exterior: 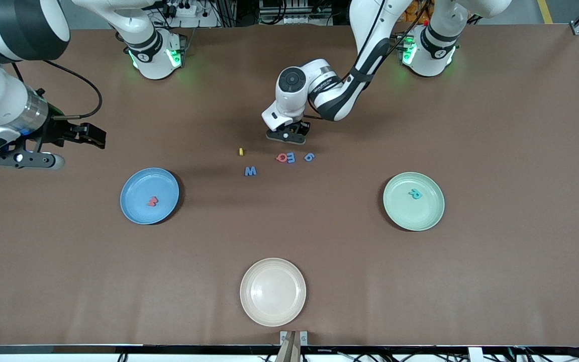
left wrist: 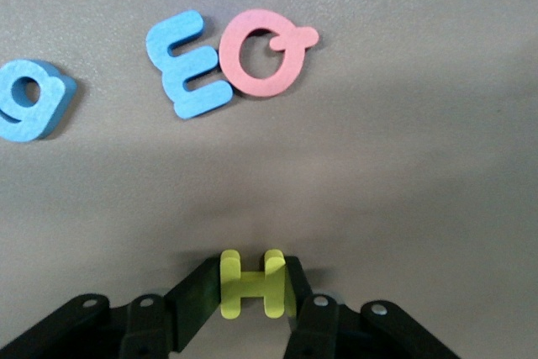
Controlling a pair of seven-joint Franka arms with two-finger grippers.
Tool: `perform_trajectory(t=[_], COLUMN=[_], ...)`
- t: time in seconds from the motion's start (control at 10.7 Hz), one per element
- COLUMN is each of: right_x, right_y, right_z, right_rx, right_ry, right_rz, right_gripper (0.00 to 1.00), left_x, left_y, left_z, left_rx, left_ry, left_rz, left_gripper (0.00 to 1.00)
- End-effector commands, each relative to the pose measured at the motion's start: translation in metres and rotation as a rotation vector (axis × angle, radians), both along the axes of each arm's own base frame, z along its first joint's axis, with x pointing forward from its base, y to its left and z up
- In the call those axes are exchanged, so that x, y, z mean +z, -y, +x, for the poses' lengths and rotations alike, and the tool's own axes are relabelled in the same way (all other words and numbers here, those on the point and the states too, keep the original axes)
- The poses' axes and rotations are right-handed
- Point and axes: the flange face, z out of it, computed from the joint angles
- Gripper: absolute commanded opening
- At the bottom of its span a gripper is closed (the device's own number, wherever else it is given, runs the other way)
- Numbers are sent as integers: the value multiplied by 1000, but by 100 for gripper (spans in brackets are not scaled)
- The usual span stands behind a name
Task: Sort upper and lower case letters into plates
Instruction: 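Close the left gripper on the yellow H and lift it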
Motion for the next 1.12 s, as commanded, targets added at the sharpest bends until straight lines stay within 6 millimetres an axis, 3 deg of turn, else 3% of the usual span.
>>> perform_trajectory(t=[0.0,0.19,0.37,0.56,0.84,1.03], right_x=[4,4,4,3,3,1], right_y=[-3,-3,-3,-4,-4,-5], right_z=[3,4,3,4,4,4], right_rx=[12,8,8,10,8,10], right_ry=[3,5,3,0,0,-3], right_rz=[20,22,21,21,21,21], right_gripper=[100,100,100,100,100,100], left_x=[-5,12,36,57,89,92], left_y=[-6,-8,-15,-26,-82,-137], left_z=[3,16,46,61,110,147], left_rx=[18,-24,-78,-110,-253,-370], left_ry=[7,-17,-64,-88,-153,-202], left_rz=[22,78,142,176,194,224], left_gripper=[0,0,0,0,0,0])
